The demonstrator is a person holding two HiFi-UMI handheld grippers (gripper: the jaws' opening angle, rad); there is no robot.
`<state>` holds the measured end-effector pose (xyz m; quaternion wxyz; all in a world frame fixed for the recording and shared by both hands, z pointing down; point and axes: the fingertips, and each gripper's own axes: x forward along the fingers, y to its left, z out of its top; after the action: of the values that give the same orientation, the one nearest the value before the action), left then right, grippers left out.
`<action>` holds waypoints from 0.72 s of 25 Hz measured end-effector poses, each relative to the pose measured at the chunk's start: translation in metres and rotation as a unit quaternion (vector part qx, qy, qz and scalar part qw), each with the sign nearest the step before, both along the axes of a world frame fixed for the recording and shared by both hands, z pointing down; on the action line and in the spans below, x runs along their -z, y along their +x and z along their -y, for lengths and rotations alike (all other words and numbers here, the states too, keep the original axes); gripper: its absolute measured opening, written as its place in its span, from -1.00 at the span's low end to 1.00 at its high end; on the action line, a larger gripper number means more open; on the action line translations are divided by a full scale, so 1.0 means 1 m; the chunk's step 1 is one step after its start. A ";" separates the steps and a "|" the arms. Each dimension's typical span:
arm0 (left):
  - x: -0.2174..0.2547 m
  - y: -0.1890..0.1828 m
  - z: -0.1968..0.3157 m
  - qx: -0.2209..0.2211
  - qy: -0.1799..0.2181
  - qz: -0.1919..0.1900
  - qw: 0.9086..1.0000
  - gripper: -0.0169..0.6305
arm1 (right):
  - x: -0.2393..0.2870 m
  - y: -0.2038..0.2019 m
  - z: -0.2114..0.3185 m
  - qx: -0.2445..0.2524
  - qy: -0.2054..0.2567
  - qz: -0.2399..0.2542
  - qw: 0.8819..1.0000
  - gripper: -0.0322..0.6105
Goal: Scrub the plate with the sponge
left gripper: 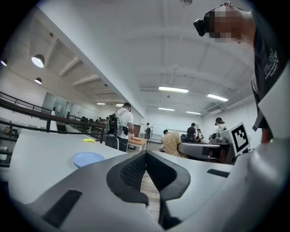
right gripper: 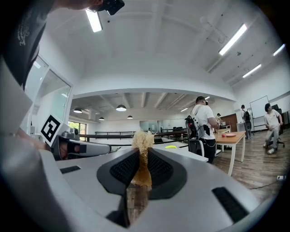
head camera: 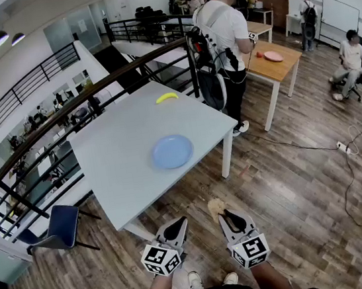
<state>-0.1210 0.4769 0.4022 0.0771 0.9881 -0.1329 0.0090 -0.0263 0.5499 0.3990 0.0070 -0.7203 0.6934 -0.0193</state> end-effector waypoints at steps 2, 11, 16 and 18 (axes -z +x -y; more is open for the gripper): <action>0.003 -0.005 0.005 -0.006 0.005 -0.001 1.000 -0.91 | 0.005 -0.009 0.004 -0.004 0.003 -0.003 1.000 -0.69; 0.016 -0.032 0.037 0.005 -0.006 -0.007 1.000 -0.91 | 0.016 -0.040 0.031 -0.003 -0.005 -0.020 1.000 -0.69; 0.018 -0.045 0.042 -0.001 0.000 -0.014 1.000 -0.91 | 0.018 -0.057 0.040 0.000 -0.005 -0.027 1.000 -0.69; 0.017 -0.054 0.045 0.001 0.001 -0.015 1.000 -0.91 | 0.017 -0.067 0.043 0.003 -0.002 -0.018 1.000 -0.69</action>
<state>-0.1747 0.4321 0.3854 0.0784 0.9880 -0.1326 -0.0062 -0.0929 0.5069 0.3823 -0.0071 -0.7184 0.6955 -0.0074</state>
